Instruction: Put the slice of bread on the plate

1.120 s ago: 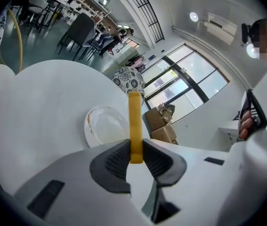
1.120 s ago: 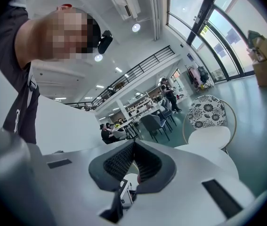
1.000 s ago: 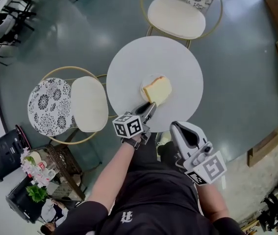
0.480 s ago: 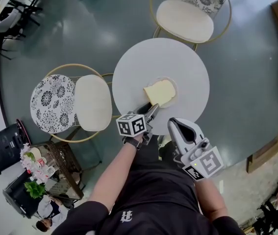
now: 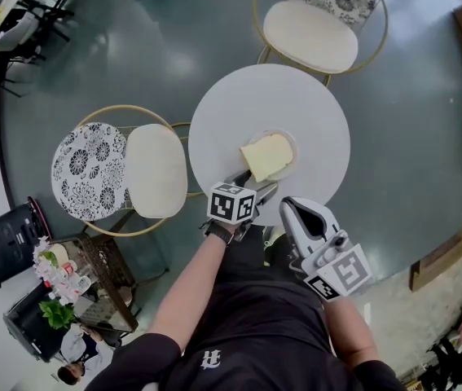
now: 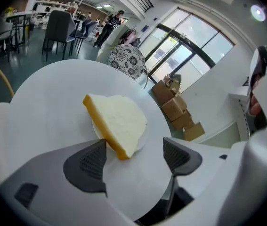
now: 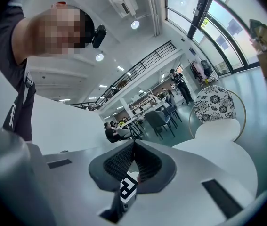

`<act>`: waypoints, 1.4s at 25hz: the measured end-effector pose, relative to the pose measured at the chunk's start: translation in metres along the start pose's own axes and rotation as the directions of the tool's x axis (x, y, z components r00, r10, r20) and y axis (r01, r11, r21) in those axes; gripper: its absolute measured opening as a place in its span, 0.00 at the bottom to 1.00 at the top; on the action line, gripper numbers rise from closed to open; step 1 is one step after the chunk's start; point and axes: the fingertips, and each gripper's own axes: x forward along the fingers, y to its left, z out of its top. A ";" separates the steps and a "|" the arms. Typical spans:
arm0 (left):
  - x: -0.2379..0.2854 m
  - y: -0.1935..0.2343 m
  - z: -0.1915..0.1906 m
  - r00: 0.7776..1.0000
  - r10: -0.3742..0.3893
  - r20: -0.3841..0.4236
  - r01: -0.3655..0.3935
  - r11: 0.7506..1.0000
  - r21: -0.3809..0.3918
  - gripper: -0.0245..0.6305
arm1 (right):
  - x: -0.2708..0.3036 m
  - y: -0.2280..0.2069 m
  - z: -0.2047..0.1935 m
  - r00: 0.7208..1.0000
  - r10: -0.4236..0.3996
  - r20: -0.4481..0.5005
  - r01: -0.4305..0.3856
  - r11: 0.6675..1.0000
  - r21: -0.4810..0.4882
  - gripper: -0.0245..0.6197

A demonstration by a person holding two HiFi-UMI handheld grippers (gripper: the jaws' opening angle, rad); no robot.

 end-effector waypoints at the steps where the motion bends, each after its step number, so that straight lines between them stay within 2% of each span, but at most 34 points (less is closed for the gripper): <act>1: 0.000 0.000 -0.002 1.000 0.011 -0.025 -0.010 0.999 0.032 0.60 | 0.000 0.000 0.001 1.000 0.000 0.002 0.000 1.000 0.002 0.04; 5: 0.006 0.002 -0.014 0.989 0.052 -0.141 -0.030 0.987 0.156 0.70 | -0.001 -0.002 0.002 1.000 0.000 0.007 0.000 1.000 0.008 0.04; 10: 0.010 0.002 -0.035 0.947 0.071 -0.313 0.025 0.956 0.293 0.72 | -0.003 -0.004 0.002 1.000 -0.003 0.012 0.003 1.000 0.019 0.04; 13: 0.007 0.001 -0.040 0.941 0.058 -0.333 0.046 0.953 0.298 0.72 | -0.003 -0.004 0.002 1.000 -0.003 0.010 0.003 1.000 0.019 0.04; 18: -0.007 -0.003 -0.047 0.949 0.028 -0.315 0.052 0.968 0.244 0.72 | -0.003 -0.004 0.001 1.000 -0.005 0.003 0.004 1.000 0.016 0.04; 22: -0.027 -0.012 -0.040 0.969 0.023 -0.245 0.032 0.975 0.219 0.72 | -0.004 0.000 0.004 1.000 0.000 -0.001 0.000 1.000 0.011 0.04; 28: -0.064 -0.056 0.007 0.999 -0.019 -0.043 0.029 0.970 0.243 0.70 | -0.013 0.007 0.018 1.000 -0.017 0.014 0.017 1.000 -0.002 0.04; 31: -0.091 -0.088 0.033 0.996 -0.061 0.070 0.042 0.968 0.249 0.63 | -0.022 0.014 0.029 0.999 -0.029 0.018 0.029 0.999 -0.019 0.04; 35: -0.127 -0.129 0.058 0.977 -0.108 0.183 0.053 0.958 0.282 0.51 | -0.036 0.022 0.045 0.998 -0.047 0.032 0.048 0.998 -0.045 0.04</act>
